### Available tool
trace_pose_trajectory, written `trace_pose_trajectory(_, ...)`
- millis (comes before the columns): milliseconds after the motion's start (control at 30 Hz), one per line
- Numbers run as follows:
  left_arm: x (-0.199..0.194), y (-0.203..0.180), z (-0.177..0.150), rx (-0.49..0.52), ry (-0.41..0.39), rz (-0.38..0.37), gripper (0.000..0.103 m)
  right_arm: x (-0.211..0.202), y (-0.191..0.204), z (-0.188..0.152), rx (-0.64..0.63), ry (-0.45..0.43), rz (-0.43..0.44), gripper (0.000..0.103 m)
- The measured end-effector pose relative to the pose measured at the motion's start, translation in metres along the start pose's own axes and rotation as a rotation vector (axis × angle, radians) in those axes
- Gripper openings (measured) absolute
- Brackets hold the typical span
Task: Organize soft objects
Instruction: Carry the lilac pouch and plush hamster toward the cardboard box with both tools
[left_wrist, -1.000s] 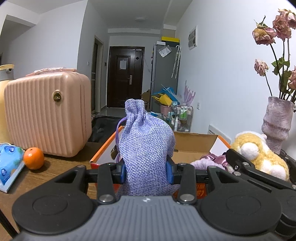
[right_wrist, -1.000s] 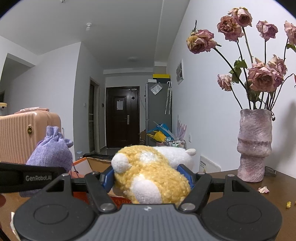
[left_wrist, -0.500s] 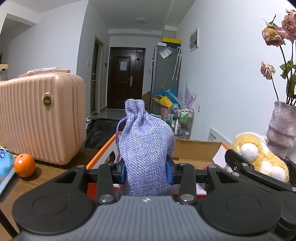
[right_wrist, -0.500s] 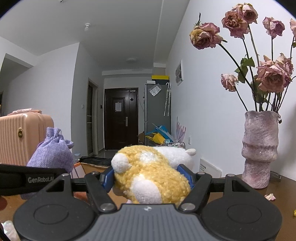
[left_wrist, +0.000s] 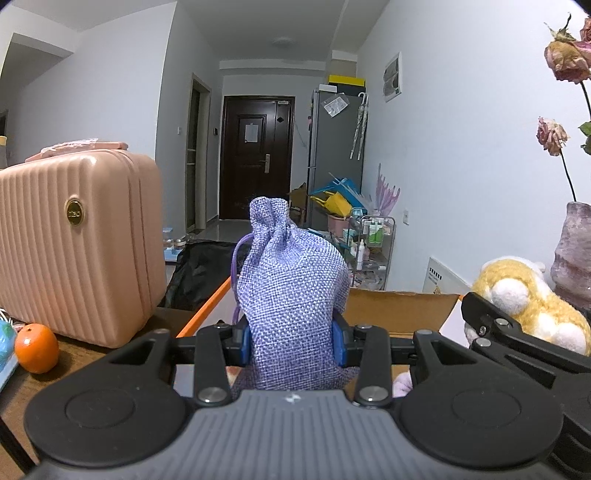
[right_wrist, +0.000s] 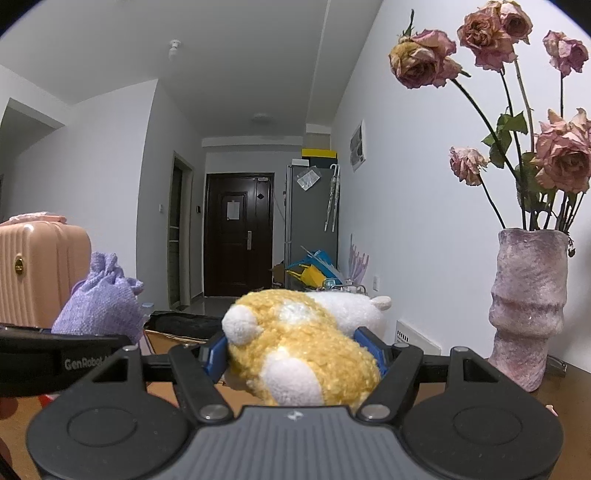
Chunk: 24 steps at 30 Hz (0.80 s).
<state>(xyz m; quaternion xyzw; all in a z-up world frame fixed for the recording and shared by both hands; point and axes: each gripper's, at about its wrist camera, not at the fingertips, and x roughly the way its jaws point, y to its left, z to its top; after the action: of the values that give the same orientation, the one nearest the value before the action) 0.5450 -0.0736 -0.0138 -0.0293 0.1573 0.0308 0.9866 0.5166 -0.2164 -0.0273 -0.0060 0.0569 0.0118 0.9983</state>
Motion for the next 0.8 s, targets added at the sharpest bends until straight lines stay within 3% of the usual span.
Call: trace_pose_trajectory(800,0.045,-0.004,-0.002,-0.006,0.013,0.017,0.04,0.059,-0.012,0.009,0.02,0.088,0.015,0.07)
